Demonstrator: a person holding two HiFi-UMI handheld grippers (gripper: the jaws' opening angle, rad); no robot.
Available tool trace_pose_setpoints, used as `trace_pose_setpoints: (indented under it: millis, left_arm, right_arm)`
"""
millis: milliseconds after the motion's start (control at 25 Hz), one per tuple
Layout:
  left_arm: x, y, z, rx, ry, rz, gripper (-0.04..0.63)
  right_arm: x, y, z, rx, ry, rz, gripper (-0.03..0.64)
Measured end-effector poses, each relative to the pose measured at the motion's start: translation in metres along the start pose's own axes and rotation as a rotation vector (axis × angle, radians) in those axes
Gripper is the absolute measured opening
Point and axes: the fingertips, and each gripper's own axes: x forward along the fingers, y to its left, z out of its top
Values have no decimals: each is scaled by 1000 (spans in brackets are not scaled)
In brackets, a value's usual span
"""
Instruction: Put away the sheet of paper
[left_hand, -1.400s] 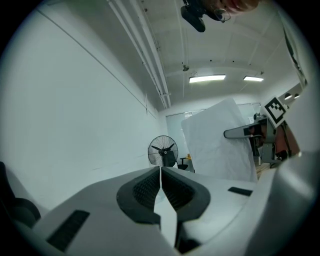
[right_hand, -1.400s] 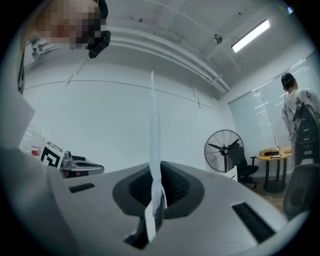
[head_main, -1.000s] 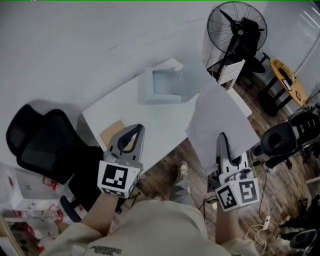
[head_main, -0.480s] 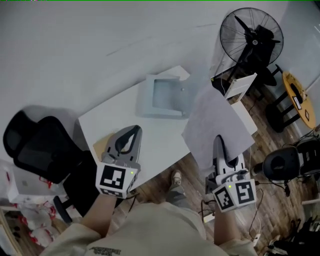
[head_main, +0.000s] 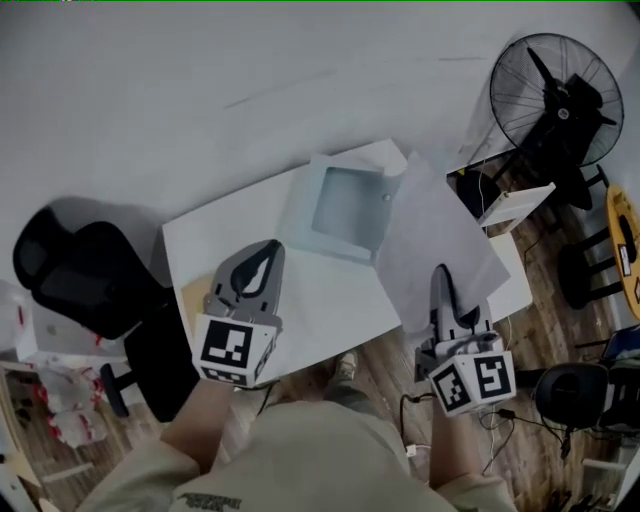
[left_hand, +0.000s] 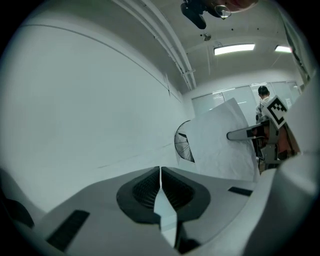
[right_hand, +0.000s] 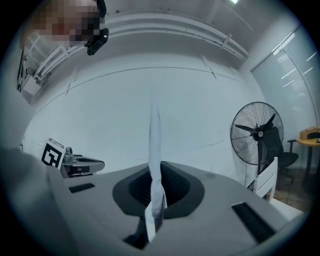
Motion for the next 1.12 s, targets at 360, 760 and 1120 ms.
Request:
trace_pose_setpoints:
  millis: [360, 760, 1120]
  left_arm:
    - [64, 1, -2, 27, 49, 104, 28]
    - [114, 5, -1, 38, 57, 132, 28]
    - [136, 23, -19, -2, 96, 115, 28]
  right_arm:
    - [88, -53, -8, 7, 48, 137, 21]
    - [149, -81, -22, 80, 81, 211, 21]
    - [179, -75, -50, 145, 163, 234, 21]
